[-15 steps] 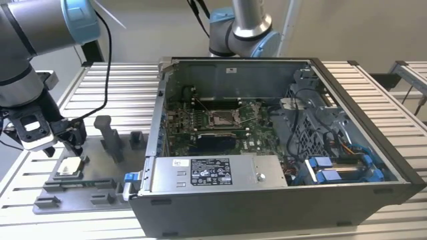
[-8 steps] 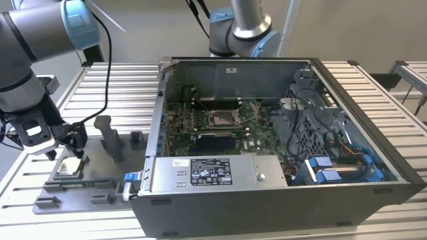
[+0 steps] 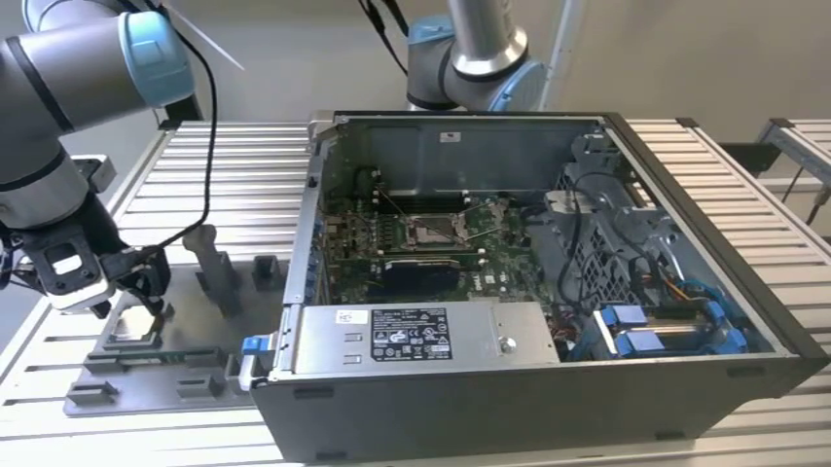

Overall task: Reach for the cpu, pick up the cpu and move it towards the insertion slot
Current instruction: 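Pick up the cpu and move it towards the insertion slot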

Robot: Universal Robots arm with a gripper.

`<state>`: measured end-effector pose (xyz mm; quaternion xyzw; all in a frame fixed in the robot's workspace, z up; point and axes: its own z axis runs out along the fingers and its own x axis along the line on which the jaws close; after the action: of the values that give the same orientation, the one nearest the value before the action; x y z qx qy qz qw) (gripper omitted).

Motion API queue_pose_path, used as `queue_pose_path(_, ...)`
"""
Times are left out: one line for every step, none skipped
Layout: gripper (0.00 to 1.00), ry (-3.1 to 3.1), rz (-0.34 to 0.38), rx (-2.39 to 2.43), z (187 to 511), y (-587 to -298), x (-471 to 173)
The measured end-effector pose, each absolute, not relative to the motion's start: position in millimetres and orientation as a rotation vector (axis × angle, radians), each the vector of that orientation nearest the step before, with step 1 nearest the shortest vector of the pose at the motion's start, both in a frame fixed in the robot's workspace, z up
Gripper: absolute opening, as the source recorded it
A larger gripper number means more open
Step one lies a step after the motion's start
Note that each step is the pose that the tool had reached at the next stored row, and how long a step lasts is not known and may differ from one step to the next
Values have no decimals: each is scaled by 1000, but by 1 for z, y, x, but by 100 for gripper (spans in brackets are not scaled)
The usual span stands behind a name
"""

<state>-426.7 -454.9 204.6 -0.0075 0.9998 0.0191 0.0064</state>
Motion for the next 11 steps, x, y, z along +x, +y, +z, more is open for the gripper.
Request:
queue_pose_path(100, 3128, 60, -25, 204, -455, -427)
queue_pose_path(100, 3128, 60, -26, 203, -456, -427)
queue_pose_path(100, 3128, 60, -27, 202, -456, -427)
queue_pose_path(100, 3128, 60, -29, 202, -457, -427)
queue_pose_path(100, 3128, 60, -30, 201, -457, -427)
queue_pose_path(100, 3128, 60, -32, 200, -457, -427)
queue_pose_path(100, 3128, 60, -36, 200, -457, -427)
queue_pose_path(100, 3128, 60, -39, 199, -458, -427)
queue_pose_path(100, 3128, 60, -43, 198, -458, -427)
queue_pose_path(100, 3128, 60, -46, 198, -458, -427)
queue_pose_path(100, 3128, 60, -48, 197, -458, -427)
